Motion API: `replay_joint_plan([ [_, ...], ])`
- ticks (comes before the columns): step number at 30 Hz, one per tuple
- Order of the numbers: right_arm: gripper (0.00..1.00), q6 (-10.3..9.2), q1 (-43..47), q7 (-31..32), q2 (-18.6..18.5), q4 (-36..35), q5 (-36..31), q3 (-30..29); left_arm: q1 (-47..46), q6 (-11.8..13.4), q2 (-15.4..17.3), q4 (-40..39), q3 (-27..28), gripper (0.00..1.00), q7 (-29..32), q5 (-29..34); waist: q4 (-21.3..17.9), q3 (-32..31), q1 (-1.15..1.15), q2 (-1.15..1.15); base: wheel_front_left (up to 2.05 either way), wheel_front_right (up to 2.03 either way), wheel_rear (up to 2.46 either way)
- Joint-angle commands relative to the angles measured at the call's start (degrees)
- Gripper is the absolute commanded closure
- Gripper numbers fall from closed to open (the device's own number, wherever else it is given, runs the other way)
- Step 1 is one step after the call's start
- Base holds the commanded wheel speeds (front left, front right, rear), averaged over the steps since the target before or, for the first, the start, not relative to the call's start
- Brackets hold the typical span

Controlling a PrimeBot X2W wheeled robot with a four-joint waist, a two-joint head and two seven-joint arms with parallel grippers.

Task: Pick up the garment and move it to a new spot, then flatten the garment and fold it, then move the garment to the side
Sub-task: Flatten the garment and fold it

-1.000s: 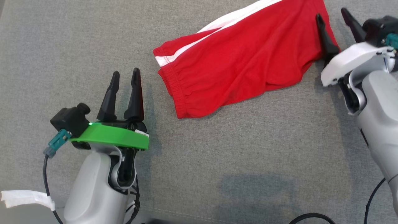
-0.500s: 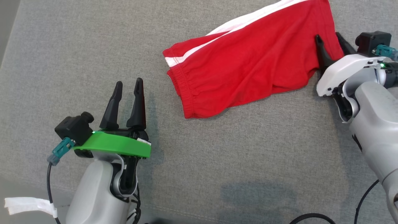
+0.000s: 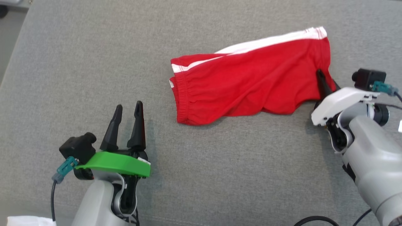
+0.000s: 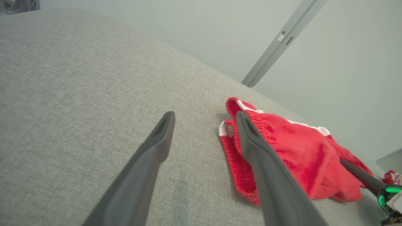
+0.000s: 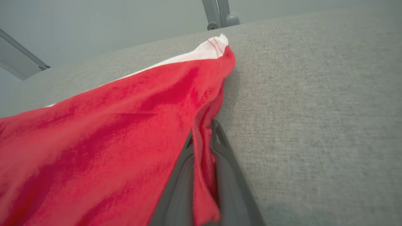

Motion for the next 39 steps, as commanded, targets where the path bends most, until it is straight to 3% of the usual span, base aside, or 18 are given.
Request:
replay_joint_plan([
  [1,1.0,-0.12,2.8,-0.2,-0.1,-1.1,0.1,-0.9,1.6,0.1,0.2,0.4,0.3,0.0,0.0,0.4,-2.9,-3.8,0.0,0.0,0.0,0.0,0.0],
  [11,1.0,-0.11,14.5,-0.2,1.2,-6.5,-1.0,-6.2,6.4,0.1,0.4,0.8,1.6,0.0,0.0,2.4,-6.4,-9.6,0.0,0.0,0.0,0.0,0.0],
  [17,1.0,-0.12,17.5,-0.2,1.4,-7.7,-2.1,-8.2,8.2,0.1,0.4,0.6,1.9,0.0,0.0,2.8,-6.9,-10.6,0.0,0.0,0.0,0.0,0.0],
  [23,1.0,-0.1,15.8,-0.2,2.5,-14.5,-5.9,-9.3,8.8,0.1,0.3,0.9,1.9,0.0,0.0,2.5,-6.7,-10.3,0.0,0.0,0.0,0.0,0.0],
  [32,1.0,-0.07,15.4,-0.2,6.5,-25.2,-8.9,1.3,8.9,0.1,0.2,1.4,1.8,0.0,0.0,1.9,-4.5,-10.5,0.0,0.0,0.0,0.0,0.0],
  [39,1.0,-0.07,13.8,-0.2,9.0,-23.9,-7.9,11.7,8.8,0.1,0.2,1.5,1.5,0.0,0.0,1.7,-2.1,-10.3,0.0,0.0,0.0,0.0,0.0],
])
